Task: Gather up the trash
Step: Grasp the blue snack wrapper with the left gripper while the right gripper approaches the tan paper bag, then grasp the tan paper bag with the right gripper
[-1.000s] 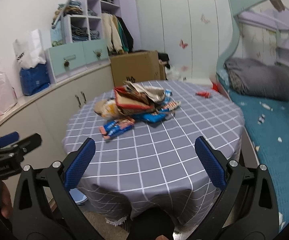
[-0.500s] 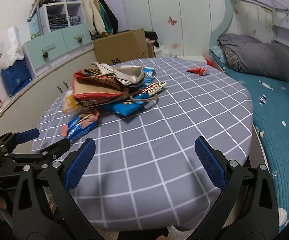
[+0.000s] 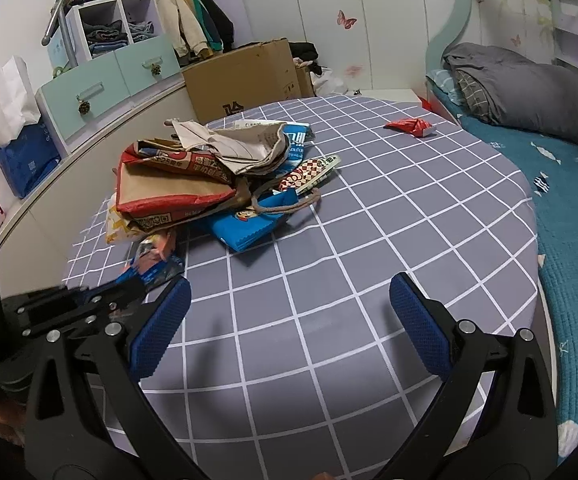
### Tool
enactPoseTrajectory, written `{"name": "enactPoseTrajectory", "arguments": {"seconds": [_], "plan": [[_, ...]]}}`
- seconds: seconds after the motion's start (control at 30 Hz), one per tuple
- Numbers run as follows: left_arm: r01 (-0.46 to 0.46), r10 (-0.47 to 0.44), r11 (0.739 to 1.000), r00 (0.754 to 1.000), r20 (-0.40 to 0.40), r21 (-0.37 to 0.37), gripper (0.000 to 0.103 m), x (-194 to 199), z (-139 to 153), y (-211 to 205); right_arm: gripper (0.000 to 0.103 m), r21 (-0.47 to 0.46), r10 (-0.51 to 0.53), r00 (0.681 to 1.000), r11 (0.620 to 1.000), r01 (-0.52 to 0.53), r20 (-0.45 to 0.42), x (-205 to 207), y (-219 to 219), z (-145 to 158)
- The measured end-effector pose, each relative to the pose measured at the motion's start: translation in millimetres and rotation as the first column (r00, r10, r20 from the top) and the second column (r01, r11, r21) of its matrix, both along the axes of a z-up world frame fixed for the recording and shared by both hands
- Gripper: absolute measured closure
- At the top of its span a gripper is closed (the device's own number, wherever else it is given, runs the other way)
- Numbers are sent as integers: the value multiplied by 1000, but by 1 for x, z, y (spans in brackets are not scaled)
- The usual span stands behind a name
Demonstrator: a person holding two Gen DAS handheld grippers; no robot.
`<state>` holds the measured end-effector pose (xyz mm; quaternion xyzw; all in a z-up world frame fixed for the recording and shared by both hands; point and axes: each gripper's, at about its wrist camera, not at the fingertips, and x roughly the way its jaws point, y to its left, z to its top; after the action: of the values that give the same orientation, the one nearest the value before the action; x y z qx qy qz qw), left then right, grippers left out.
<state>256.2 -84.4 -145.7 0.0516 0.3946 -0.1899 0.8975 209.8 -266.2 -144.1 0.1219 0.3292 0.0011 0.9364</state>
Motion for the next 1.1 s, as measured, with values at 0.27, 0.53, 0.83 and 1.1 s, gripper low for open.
{"name": "enactPoseTrajectory", "arguments": {"seconds": [0.27, 0.53, 0.83, 1.1], "plan": [[-41, 45, 992, 998, 35, -115, 102, -35, 16, 34, 6, 2, 46, 998, 999, -46, 39, -3, 22, 10], [-239, 260, 946, 963, 71, -218, 102, -36, 39, 109, 6, -6, 170, 981, 985, -170, 88, 7, 70, 29], [-432, 464, 859, 884, 58, -275, 102, -4, 53, 191, 19, -133, 451, 889, 888, -440, 74, 70, 183, 66], [-466, 484, 841, 875, -5, -274, 102, 43, 39, 236, 42, -176, 457, 846, 841, -512, -276, 190, 234, 39]]}}
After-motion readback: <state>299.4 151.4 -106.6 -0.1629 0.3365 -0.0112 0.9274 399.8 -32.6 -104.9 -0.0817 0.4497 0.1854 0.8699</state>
